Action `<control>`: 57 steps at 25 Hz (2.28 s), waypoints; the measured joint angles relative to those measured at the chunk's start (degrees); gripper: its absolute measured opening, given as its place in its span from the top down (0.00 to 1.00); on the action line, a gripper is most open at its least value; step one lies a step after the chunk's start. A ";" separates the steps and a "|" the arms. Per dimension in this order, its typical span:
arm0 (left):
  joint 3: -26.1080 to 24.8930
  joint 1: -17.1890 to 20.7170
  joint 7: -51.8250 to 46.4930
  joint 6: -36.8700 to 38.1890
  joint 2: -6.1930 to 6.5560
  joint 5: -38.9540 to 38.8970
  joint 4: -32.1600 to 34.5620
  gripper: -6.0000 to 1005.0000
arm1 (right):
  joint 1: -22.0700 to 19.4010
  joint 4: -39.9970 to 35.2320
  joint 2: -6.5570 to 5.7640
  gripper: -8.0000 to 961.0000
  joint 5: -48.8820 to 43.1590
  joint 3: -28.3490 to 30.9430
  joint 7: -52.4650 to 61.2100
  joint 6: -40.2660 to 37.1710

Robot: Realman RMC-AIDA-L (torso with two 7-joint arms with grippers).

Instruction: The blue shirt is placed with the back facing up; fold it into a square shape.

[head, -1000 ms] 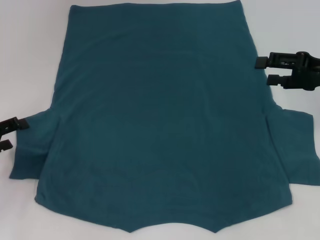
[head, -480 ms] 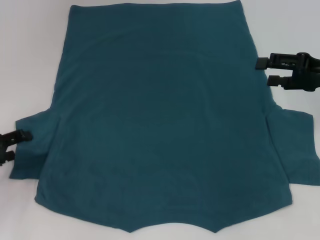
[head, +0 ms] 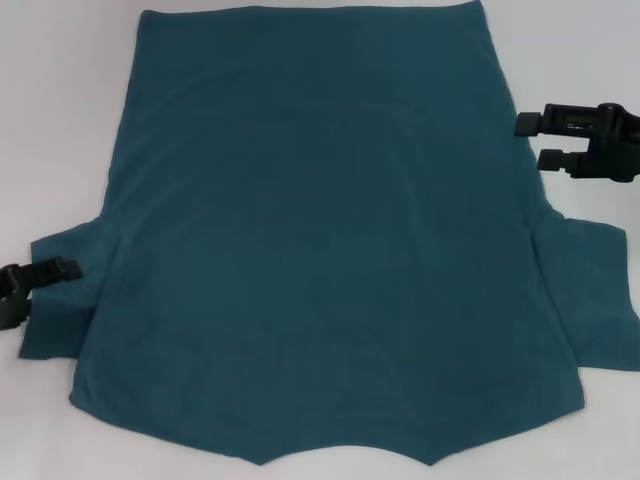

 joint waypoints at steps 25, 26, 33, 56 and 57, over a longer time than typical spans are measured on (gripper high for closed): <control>4.28 0.28 5.50 0.79 0.34 0.53 2.87 0.88 | -0.09 0.00 -0.09 0.08 0.08 0.60 0.00 -0.41; 4.99 0.21 6.53 0.81 0.33 0.75 3.40 0.90 | -0.09 0.00 -0.09 0.08 0.08 0.60 0.00 -0.40; 10.79 -1.34 6.28 -0.56 0.04 7.62 9.45 1.00 | -0.09 0.00 -0.17 0.08 0.08 0.60 0.00 -0.15; 13.85 -6.13 -0.66 -4.09 1.39 22.49 15.49 0.99 | -0.09 0.00 -0.26 0.08 0.08 0.60 0.00 0.04; 14.36 -6.24 -0.71 -4.02 1.39 22.74 15.75 0.99 | -0.09 0.00 -0.26 0.08 0.08 0.60 0.00 0.04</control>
